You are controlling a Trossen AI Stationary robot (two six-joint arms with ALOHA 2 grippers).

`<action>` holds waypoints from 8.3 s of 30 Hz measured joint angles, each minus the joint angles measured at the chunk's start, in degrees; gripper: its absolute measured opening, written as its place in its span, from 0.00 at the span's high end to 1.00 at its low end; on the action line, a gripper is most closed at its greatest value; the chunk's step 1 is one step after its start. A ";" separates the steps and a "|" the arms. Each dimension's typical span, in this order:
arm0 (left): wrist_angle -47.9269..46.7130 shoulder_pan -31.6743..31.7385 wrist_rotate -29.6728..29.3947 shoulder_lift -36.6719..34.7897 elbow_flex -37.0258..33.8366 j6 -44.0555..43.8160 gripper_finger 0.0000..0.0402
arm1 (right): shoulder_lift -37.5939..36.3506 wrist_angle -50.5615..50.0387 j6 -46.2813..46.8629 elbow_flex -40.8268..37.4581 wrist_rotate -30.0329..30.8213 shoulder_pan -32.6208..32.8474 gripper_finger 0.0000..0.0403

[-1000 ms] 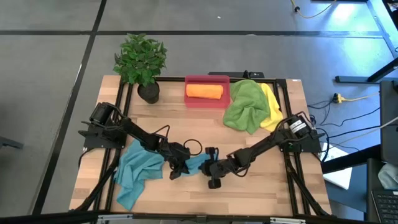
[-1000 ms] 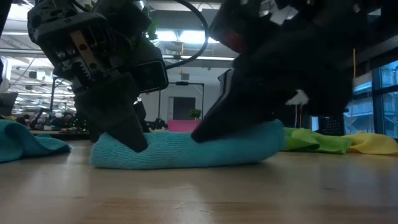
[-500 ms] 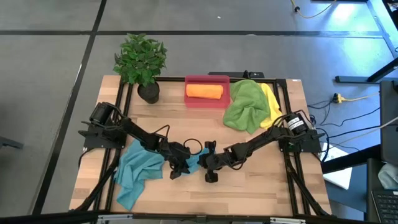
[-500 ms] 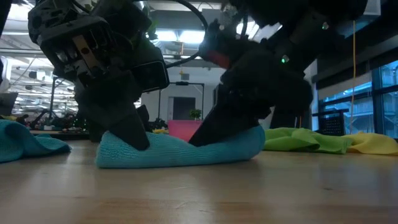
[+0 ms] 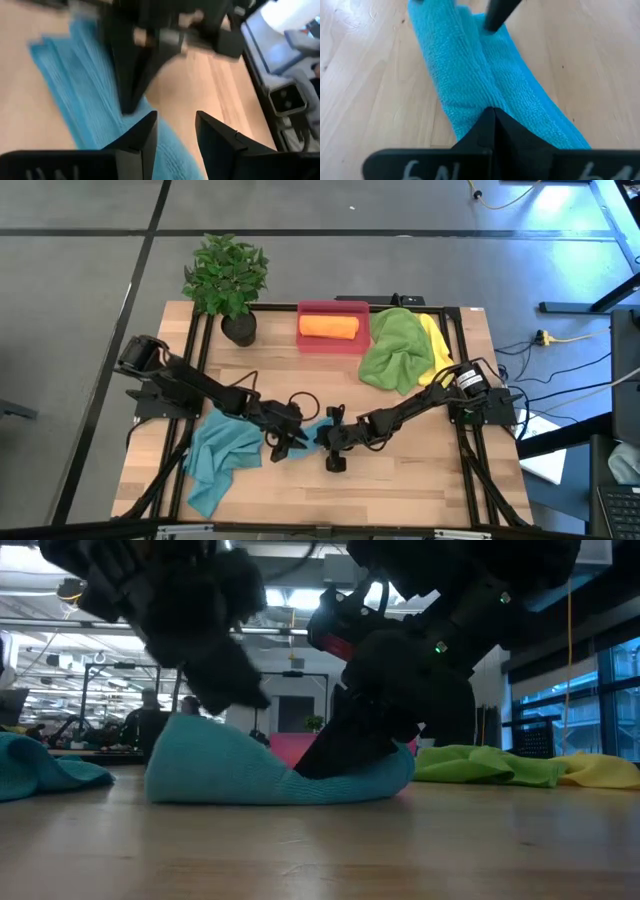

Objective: Roll microfiber towels into tight, uniform cylinder then place into a basket
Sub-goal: Roll the right blue towel

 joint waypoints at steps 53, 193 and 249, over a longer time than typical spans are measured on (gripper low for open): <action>-45.24 -16.42 -38.96 25.00 32.81 13.84 0.69 | 0.00 0.94 4.76 -0.26 -6.50 -1.90 0.99; -24.23 2.09 7.42 11.46 13.02 0.83 0.93 | -7.23 -22.66 23.78 -0.62 -21.95 -2.60 0.96; -47.42 -13.19 -33.72 23.02 33.77 18.28 0.49 | -7.10 -23.62 25.00 -0.55 -22.06 -4.13 0.95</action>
